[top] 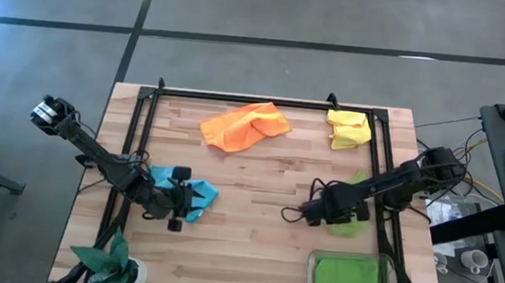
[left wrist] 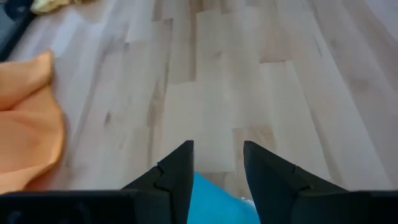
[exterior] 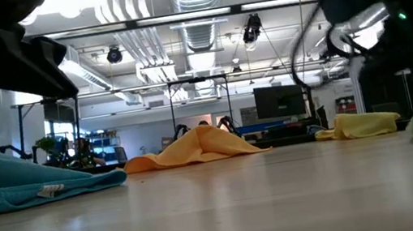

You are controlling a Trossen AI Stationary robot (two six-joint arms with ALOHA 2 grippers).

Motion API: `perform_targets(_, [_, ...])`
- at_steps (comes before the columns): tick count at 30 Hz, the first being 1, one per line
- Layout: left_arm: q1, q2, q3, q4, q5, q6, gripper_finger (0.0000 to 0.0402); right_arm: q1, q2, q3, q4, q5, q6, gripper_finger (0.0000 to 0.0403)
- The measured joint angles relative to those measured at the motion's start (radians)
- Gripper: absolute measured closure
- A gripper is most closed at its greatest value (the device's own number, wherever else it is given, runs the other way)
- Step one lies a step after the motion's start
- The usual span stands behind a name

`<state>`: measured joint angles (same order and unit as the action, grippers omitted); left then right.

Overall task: Fold microfiber towels
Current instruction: Fold the light green microfiber towel

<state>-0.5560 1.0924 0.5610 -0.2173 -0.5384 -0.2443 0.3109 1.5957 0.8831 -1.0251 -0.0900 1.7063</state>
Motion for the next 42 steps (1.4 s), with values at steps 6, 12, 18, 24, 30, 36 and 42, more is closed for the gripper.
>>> perform_targets(6, [0.0, -0.007, 0.0, 0.0, -0.021, 0.0, 0.0277, -0.01, -0.001, 0.232, 0.062, 0.268, -0.197, 0.0393])
perform_targets(12, [0.0, -0.008, 0.0, 0.0, -0.021, -0.005, 0.0277, -0.017, -0.002, 0.398, 0.318, 0.431, -0.574, 0.0393])
perform_targets(18, [0.0, -0.008, 0.0, 0.0, -0.018, -0.01, 0.0277, -0.017, -0.001, 0.415, 0.293, 0.385, -0.678, 0.0393])
perform_targets(24, [0.0, -0.008, 0.0, 0.0, -0.017, -0.012, 0.0277, -0.017, 0.053, 0.39, 0.137, 0.374, -0.554, 0.0368])
perform_targets(30, [0.0, -0.008, 0.0, 0.004, -0.017, -0.011, 0.0277, -0.029, 0.084, 0.351, 0.124, 0.321, -0.516, 0.0284])
perform_targets(36, [0.001, -0.008, 0.0, 0.017, -0.016, -0.009, 0.0277, -0.032, 0.088, 0.411, 0.251, 0.407, -0.784, 0.0223])
perform_targets(42, [0.007, 0.001, 0.0, 0.022, -0.017, -0.002, 0.0277, -0.038, 0.236, 0.498, 0.394, 0.386, -1.104, 0.0234])
